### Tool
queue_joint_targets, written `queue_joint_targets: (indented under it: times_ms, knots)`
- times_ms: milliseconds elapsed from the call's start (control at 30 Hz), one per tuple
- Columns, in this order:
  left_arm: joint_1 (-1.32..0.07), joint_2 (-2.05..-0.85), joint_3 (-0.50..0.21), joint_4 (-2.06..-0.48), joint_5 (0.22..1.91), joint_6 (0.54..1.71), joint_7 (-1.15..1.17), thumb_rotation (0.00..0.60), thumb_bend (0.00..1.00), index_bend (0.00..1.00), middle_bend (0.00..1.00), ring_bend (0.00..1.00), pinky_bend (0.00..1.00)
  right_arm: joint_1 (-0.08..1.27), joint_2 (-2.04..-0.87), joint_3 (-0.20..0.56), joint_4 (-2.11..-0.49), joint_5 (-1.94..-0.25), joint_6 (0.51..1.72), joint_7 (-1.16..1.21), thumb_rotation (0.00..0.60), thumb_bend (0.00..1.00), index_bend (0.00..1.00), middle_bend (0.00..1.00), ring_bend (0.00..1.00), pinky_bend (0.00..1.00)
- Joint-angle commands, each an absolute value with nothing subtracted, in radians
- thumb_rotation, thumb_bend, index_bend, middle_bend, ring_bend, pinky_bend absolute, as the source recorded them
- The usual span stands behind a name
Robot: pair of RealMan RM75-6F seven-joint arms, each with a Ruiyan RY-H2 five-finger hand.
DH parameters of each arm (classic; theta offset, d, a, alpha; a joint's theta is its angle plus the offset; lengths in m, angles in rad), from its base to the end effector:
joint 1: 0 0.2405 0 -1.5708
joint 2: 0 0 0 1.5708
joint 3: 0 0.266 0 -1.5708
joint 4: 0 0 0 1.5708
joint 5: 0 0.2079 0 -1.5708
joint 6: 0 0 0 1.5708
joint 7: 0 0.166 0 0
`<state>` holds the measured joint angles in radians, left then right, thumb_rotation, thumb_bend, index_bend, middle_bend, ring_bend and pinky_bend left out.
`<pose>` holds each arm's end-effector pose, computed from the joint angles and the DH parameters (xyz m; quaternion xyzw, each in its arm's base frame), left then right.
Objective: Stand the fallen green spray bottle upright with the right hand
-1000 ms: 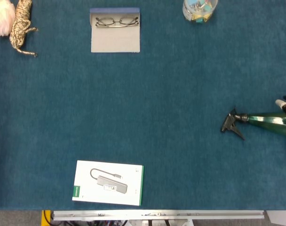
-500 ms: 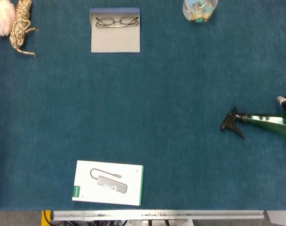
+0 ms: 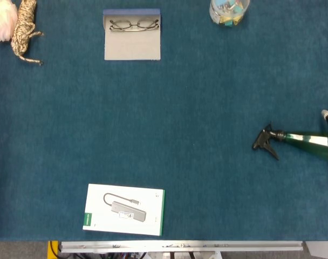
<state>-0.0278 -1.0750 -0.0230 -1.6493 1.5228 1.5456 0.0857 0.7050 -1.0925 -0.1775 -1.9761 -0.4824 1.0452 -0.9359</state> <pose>-0.3205 0.1796 0.1798 -0.6006 -0.3619 -0.3586 0.6162 -0.2889 -0.2582 0.0758 0.7607 -0.4120 -0.0325 0.5006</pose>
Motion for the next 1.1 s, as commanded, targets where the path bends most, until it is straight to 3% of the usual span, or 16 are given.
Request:
queue_joint_targets:
  times_ms: [33, 833, 1100]
  knots:
    - [-0.028, -1.076, -0.023, -1.649, 1.523, 1.545, 0.088, 0.6, 0.0, 0.53, 0.39, 0.23, 0.29, 0.711, -1.096, -0.183, -1.973, -0.476, 1.043, -0.938, 0.6, 0.0, 0.0, 0.1, 0.03, 0.35]
    - [-0.024, -1.073, -0.024, -1.651, 1.526, 1.552, 0.082, 0.6, 0.0, 0.53, 0.39, 0.23, 0.29, 0.78, -1.162, -0.237, -1.934, -0.409, 1.025, -0.98, 0.6, 0.0, 0.0, 0.11, 0.03, 0.35]
    - [-0.023, -1.071, -0.024, -1.651, 1.526, 1.554, 0.08, 0.6, 0.0, 0.53, 0.39, 0.23, 0.29, 0.783, -1.173, -0.251, -1.932, -0.441, 1.042, -0.975, 0.6, 0.09, 0.07, 0.2, 0.1, 0.4]
